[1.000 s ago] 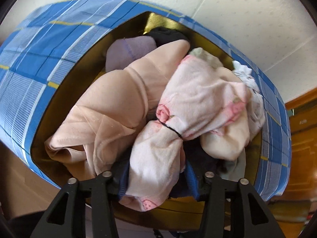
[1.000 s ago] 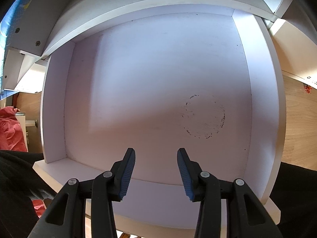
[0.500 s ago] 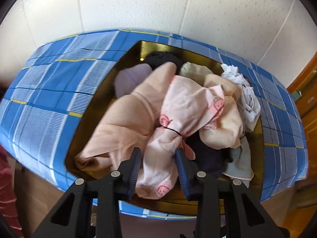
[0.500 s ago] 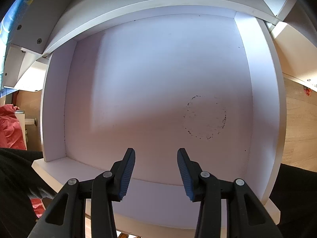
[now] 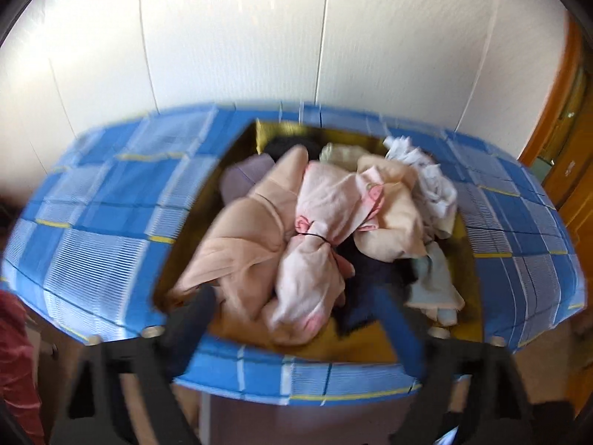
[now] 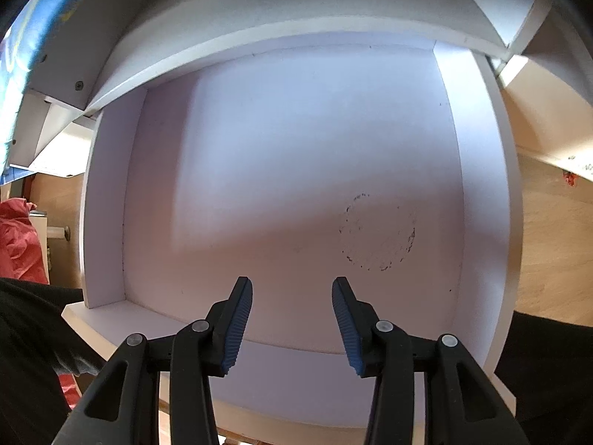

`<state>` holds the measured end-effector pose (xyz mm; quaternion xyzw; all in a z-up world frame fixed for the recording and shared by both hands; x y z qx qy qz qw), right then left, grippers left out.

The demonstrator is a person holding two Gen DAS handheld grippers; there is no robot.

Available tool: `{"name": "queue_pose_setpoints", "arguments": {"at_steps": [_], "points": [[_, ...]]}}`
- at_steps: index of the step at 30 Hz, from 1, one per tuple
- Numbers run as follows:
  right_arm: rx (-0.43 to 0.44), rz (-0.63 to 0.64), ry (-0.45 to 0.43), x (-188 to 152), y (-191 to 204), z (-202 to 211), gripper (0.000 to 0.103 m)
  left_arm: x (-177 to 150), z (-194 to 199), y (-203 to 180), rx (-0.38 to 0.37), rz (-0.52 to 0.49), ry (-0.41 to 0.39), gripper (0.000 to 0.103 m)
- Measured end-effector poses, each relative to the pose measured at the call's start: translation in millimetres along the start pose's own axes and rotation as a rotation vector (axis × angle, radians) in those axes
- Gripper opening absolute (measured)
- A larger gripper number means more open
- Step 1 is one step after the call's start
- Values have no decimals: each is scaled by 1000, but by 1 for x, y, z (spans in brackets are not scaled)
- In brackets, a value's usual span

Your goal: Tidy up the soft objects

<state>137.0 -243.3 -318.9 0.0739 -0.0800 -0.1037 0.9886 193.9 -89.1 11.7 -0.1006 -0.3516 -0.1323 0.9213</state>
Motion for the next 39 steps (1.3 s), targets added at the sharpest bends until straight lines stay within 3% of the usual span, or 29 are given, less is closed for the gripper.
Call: {"name": "queue_pose_setpoints", "arguments": {"at_steps": [3, 5, 13, 20, 24, 28, 36, 39], "points": [[-14, 66, -74, 0, 11, 20, 63, -26, 29, -1, 18, -60, -48, 103], [-29, 120, -147, -1, 21, 42, 69, -49, 44, 0, 24, -70, -51, 103], [-22, 152, -426, -20, 41, 157, 76, -130, 100, -5, -68, 3, -22, 103], [-136, 137, -646, -55, 46, 262, 78, -145, 170, -15, 56, -50, -118, 103], [-171, 114, -682, -75, 41, 301, 78, -149, 202, -18, 59, -30, -184, 103], [-71, 63, -672, -98, 42, 321, 78, -150, 214, -21, 171, -33, -208, 103], [-161, 38, -710, -112, 42, 329, 78, -157, 205, -7, 193, 46, -125, 103], [-182, 40, -747, -115, 44, 337, 78, -160, 202, -1, 166, 83, -85, 103]]}}
Point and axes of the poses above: each gripper's, at about its wrist camera, not at the fingertips, and z roughly against the way its jaws point, y to its left, x to its top, the point moved 6 cm from there along -z, roughly the way its jaws point, and after that the axes turned 4 degrees about -x, right-handed, at the moved point
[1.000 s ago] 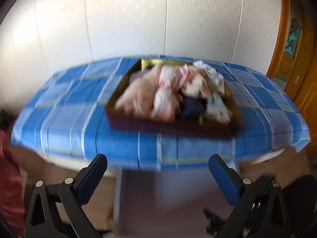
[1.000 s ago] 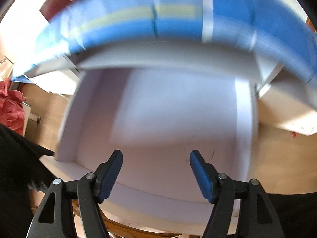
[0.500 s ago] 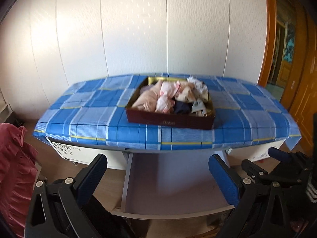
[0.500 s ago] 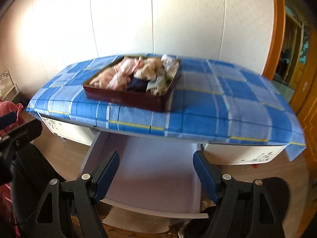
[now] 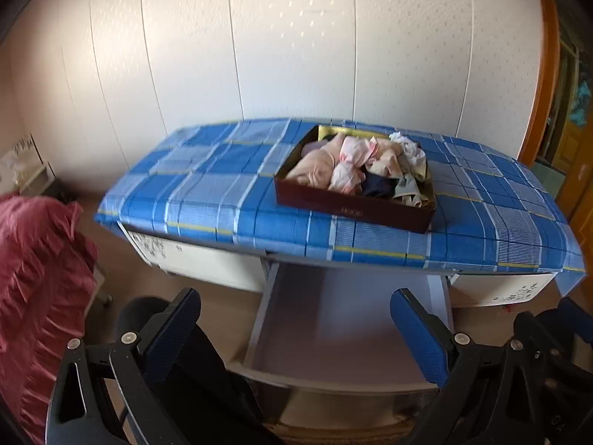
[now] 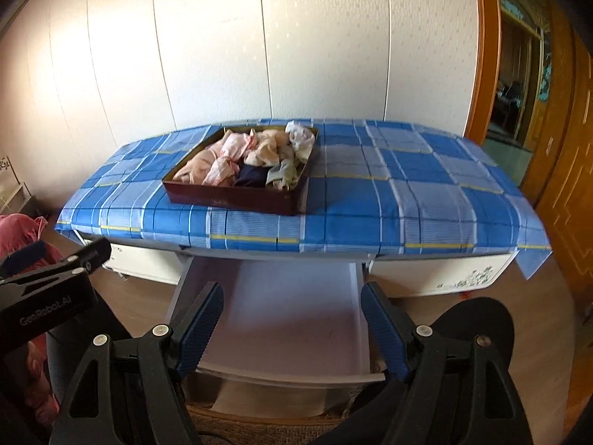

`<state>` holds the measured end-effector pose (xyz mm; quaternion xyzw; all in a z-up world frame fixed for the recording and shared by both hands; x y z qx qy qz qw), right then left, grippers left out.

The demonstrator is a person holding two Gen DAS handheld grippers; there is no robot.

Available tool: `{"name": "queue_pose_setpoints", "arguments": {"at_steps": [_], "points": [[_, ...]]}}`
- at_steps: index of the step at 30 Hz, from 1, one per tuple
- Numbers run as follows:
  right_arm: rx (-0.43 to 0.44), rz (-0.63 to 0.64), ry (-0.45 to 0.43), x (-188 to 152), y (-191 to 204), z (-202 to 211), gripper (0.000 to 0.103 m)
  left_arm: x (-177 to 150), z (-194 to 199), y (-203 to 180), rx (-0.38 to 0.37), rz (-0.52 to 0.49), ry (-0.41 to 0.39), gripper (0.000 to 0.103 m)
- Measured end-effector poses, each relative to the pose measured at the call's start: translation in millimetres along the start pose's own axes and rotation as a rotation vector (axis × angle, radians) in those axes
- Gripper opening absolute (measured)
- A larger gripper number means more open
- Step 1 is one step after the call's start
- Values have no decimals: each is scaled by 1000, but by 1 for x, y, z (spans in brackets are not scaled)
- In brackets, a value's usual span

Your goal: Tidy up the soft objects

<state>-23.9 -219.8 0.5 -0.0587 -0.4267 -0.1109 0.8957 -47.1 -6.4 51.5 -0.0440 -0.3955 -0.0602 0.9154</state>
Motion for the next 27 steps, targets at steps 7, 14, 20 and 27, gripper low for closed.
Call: {"name": "queue_pose_setpoints", "arguments": {"at_steps": [7, 14, 20, 27], "points": [[-1, 51, -101, 9, 11, 20, 78, -2, 13, -6, -38, 6, -51, 103], [4, 54, -103, 9, 12, 21, 78, -4, 15, -16, -36, -38, -48, 103], [5, 45, -90, 8, 11, 18, 78, -4, 17, -17, -19, -50, -57, 103], [6, 46, -91, 7, 12, 18, 78, -4, 19, -17, -10, -53, -63, 103]]}}
Point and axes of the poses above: each gripper's, at about its wrist camera, not at the fingertips, and z roughly against the way its jaws point, y to its left, x to its top, the point moved 6 cm from there along -z, roughly the way its jaws point, and after that the axes turned 4 degrees about -x, right-handed, at the moved point
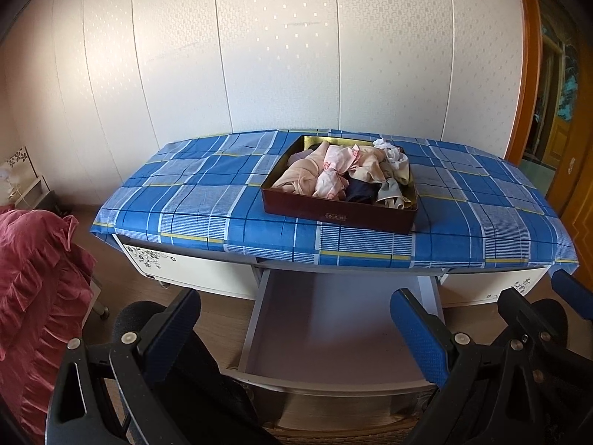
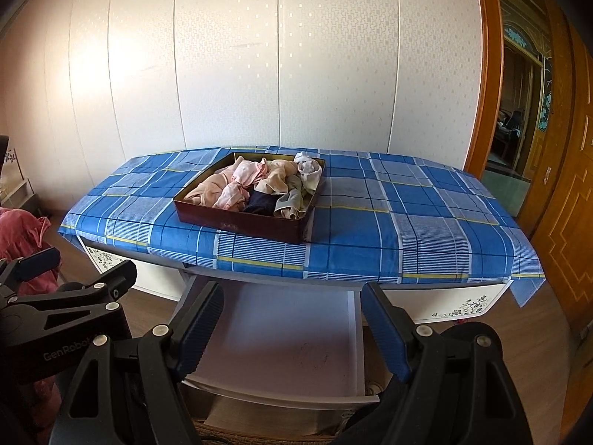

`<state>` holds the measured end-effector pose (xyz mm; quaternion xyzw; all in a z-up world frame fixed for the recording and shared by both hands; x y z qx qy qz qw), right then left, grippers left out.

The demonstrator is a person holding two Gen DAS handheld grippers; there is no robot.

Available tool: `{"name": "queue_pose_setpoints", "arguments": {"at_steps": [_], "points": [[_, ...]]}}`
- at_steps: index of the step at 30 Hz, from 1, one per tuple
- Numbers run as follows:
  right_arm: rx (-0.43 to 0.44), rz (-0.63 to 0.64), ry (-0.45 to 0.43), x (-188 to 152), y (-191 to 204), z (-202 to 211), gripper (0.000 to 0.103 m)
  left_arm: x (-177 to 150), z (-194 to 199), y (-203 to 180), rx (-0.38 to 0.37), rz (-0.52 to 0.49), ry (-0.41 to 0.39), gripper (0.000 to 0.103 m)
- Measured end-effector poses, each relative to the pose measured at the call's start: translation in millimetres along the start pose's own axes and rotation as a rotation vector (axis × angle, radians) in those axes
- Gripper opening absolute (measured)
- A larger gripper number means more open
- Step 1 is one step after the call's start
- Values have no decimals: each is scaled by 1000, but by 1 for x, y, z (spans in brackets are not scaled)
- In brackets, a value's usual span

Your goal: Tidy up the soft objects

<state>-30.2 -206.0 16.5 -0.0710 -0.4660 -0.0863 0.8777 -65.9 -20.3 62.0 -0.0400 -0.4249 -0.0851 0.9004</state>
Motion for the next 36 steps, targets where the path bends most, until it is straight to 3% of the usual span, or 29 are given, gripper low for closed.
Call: {"name": "queue_pose_setpoints", "arguments": {"at_steps": [36], "points": [[7, -11, 37, -5, -1, -9, 78, -1, 2, -1, 0, -3, -9, 103]]}}
Point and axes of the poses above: each gripper's, at about its wrist camera, not at the fingertips, and z roughly against the way its jaws point, y to its left, x to its top, the point moved 6 cm from there along -z, roughly the way its jaws point, and after that the axes turned 4 degrees about -x, right-handed, at the moved point
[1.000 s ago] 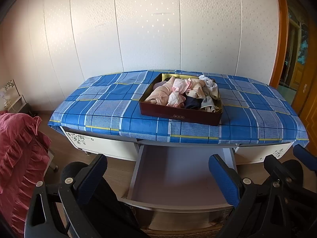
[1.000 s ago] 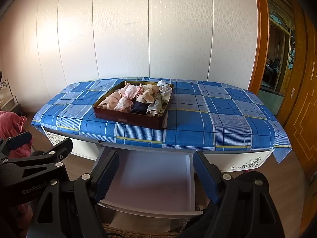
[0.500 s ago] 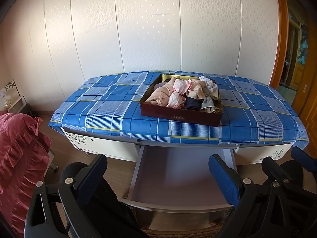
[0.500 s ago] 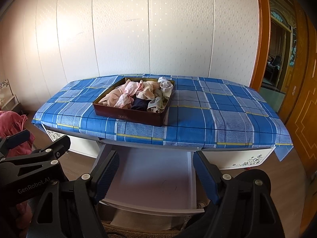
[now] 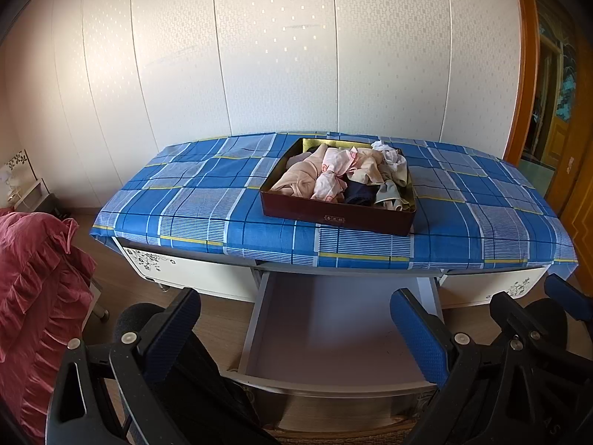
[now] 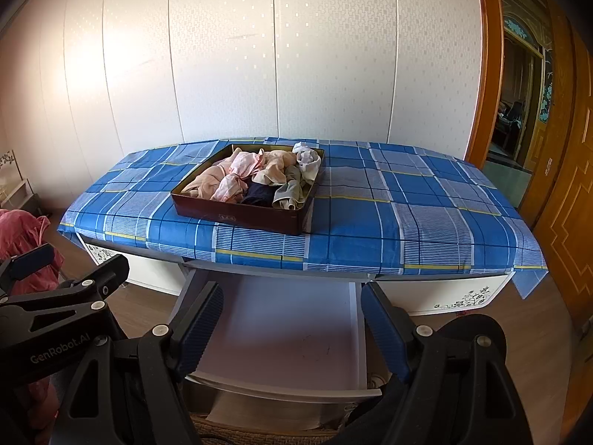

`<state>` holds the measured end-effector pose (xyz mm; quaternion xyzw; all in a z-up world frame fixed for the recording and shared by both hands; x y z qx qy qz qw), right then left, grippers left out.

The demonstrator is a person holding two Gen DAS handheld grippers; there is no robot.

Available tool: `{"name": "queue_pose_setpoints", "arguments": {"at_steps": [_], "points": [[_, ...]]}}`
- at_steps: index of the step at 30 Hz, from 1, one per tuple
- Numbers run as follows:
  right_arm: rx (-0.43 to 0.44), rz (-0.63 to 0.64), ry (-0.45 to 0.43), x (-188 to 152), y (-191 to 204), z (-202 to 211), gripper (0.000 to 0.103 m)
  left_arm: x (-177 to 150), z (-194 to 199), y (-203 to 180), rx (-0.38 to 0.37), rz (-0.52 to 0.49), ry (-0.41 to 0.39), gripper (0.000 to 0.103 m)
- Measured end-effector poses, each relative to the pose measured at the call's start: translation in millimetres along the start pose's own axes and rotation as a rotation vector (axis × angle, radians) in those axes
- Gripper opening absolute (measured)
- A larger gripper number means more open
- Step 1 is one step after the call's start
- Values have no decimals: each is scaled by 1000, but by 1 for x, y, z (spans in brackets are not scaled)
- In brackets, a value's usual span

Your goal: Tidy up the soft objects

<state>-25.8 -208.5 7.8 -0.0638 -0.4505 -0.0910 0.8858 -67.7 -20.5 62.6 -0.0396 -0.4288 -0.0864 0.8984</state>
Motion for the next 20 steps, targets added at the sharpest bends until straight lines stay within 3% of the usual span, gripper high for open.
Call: {"name": "queue_pose_setpoints", "arguments": {"at_steps": [20], "points": [[5, -14, 17, -3, -1, -4, 78, -3, -2, -3, -20, 5, 15, 103]]}}
Point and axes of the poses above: each gripper's, at about its wrist camera, not at the fingertips, and z roughly against the way its jaws point, y to its left, x to its top, the point moved 6 cm from there along -z, roughly the way its jaws point, and after that the axes turned 4 degrees about -x, right-handed, at the moved point
